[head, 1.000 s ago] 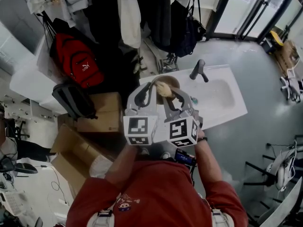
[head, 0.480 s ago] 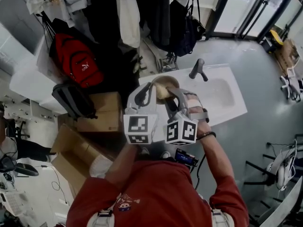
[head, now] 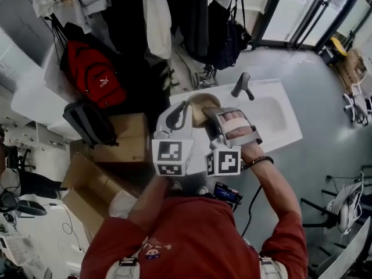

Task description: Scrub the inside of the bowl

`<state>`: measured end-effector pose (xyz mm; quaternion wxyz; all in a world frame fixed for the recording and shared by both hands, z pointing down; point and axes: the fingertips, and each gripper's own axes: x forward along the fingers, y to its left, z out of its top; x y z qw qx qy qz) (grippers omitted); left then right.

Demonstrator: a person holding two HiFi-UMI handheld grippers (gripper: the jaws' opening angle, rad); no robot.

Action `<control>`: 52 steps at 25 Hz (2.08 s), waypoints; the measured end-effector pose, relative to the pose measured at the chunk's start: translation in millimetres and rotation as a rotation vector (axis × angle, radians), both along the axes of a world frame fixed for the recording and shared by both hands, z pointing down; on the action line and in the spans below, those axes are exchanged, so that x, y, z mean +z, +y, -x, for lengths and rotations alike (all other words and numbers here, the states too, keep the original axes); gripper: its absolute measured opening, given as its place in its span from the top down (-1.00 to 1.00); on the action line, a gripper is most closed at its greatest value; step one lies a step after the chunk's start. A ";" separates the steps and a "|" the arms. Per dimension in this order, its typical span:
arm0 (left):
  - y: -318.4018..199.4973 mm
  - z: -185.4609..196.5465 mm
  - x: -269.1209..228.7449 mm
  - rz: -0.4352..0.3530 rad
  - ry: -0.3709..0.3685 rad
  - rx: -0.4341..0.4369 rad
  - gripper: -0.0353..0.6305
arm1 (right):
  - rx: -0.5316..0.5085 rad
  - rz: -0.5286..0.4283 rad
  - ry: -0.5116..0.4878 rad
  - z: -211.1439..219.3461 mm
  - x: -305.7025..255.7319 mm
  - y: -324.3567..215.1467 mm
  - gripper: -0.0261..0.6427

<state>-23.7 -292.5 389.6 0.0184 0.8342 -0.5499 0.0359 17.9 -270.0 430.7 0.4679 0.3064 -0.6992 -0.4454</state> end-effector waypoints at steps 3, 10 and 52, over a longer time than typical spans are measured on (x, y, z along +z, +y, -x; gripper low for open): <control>-0.7 -2.8 -1.0 -0.003 -0.010 0.007 0.79 | -0.029 -0.017 0.100 -1.0 4.7 2.1 0.70; 0.1 -6.9 -3.3 -0.005 -0.021 0.023 0.79 | -0.112 -0.060 0.310 0.8 13.8 10.5 0.70; 10.8 6.1 -10.3 -0.062 -0.023 0.001 0.76 | 0.326 0.623 -0.813 11.9 -3.9 -8.9 0.69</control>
